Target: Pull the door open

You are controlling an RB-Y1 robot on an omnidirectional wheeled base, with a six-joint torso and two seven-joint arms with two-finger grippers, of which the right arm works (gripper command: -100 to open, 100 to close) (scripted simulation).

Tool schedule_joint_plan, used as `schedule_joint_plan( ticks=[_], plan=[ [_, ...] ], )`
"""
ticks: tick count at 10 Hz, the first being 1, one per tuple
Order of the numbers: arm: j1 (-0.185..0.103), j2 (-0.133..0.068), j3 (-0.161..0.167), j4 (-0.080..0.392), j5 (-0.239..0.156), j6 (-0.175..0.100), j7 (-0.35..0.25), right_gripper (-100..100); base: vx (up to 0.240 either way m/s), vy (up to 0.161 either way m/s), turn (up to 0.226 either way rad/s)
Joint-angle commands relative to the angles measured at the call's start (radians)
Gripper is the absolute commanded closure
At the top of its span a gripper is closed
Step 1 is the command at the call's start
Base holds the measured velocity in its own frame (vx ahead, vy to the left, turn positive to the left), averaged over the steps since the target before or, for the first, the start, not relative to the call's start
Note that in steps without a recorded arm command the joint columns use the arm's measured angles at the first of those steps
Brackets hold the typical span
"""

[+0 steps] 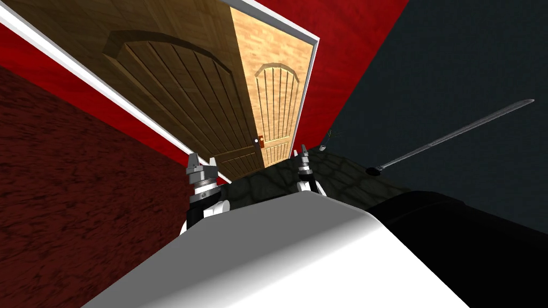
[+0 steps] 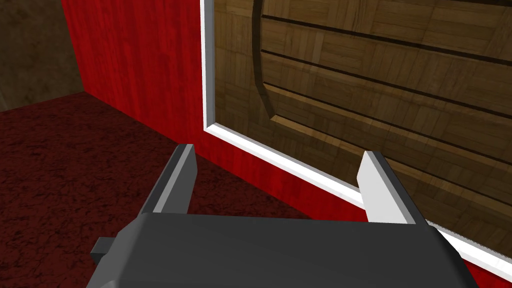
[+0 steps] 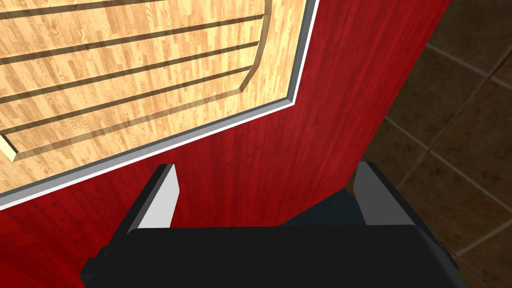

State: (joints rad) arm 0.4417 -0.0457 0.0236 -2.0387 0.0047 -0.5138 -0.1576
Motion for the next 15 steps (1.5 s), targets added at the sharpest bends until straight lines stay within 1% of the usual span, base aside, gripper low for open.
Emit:
schedule_joint_plan(
  ticks=[1, 7, 15],
  plan=[
    [-0.013, -0.005, -0.006, 0.038, 0.013, 0.004, -0.011, -100, 0.088, 0.033, 0.076],
    [-0.076, -0.022, -0.029, 0.161, 0.066, 0.046, -0.051, -100, 0.105, 0.025, 0.092],
    [-0.164, -0.037, -0.062, 0.332, 0.139, 0.104, -0.106, -100, 0.105, 0.032, 0.096]
  ],
)
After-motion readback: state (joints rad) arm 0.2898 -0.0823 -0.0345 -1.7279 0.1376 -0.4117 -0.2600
